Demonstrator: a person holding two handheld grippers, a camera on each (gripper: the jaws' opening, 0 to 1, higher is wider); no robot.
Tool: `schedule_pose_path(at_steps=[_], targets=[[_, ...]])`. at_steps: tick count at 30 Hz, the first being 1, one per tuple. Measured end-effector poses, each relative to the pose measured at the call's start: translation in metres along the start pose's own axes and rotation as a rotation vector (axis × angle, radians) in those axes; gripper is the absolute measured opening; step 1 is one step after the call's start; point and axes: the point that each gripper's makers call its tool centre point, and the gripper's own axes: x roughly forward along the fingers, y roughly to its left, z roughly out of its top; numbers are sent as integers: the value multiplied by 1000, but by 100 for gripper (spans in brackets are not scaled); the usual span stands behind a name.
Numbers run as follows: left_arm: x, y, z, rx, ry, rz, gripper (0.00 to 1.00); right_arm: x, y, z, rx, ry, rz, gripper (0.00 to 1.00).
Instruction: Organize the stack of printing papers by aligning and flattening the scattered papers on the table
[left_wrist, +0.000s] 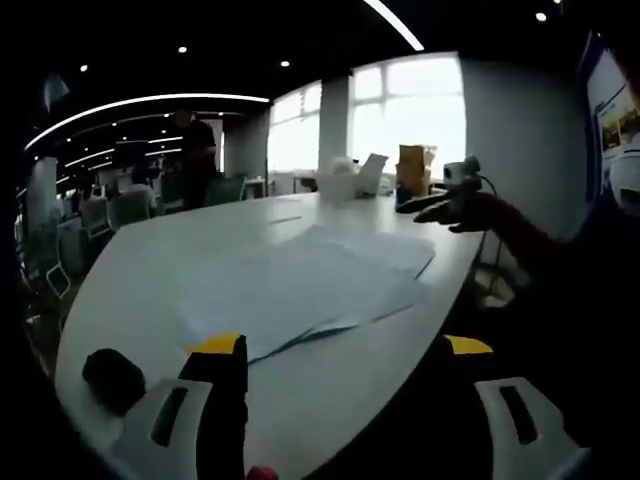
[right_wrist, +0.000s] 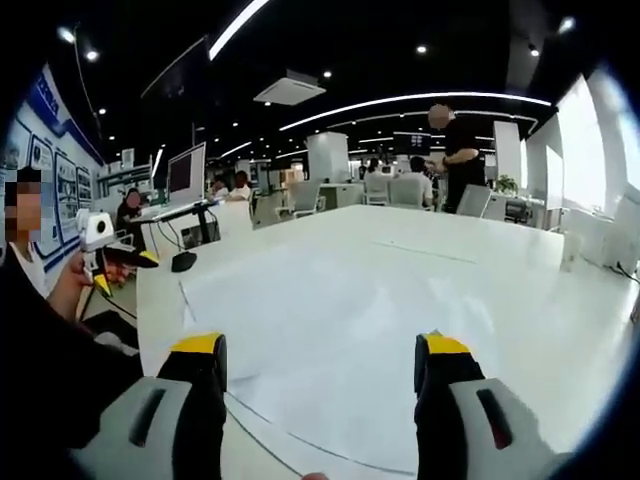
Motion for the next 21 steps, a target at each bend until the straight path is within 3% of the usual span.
schedule_pose_path(at_steps=[21], targets=[[3, -1, 2, 5, 6, -4, 81, 7, -4, 5, -2, 1, 0, 72]])
